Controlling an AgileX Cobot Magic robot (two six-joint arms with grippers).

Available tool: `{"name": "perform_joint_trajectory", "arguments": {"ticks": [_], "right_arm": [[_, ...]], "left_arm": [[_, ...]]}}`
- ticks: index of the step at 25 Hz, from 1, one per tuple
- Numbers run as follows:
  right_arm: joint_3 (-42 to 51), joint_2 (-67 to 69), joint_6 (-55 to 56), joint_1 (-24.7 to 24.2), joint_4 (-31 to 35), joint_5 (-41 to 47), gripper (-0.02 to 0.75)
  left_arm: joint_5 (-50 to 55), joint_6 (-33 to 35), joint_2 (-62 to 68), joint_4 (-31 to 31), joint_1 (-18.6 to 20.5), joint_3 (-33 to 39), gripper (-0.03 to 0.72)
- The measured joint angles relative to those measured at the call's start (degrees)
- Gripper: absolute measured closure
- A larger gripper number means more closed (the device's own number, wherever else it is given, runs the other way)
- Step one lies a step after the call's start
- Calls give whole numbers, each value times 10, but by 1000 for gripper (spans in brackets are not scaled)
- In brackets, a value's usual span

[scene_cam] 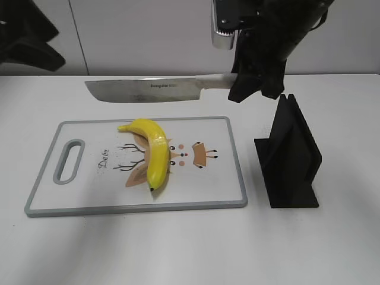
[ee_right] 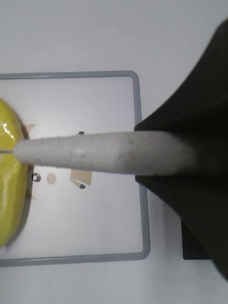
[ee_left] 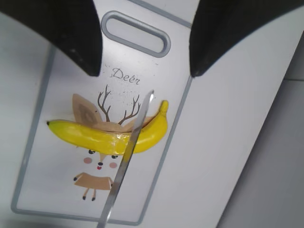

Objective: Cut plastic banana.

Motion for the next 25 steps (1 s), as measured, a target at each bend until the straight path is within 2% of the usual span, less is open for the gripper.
{"name": "perform_joint_trajectory", "arguments": {"ticks": [7, 11, 15, 18, 22, 23, 25], "right_arm": [[-1, 10, -24, 0, 24, 2, 573], [-1, 15, -25, 0, 27, 4, 573], [-1, 16, -25, 0, 37, 2, 573], [-1, 16, -26, 0, 41, -2, 573], [-1, 16, -24, 0, 41, -16, 573], [-2, 16, -24, 0, 40, -19, 573], [-3, 20, -29, 0, 39, -21, 573]], "left_arm": [[-7, 0, 110, 18, -46, -39, 143], [-27, 0, 142, 27, -51, -47, 164], [-38, 0, 160, 29, -51, -49, 219], [-49, 0, 168, 29, -51, -49, 321], [-52, 0, 169, 29, -51, -49, 617], [-50, 2, 169, 30, -52, -49, 656], [-47, 6, 169, 30, -52, -49, 686]]}}
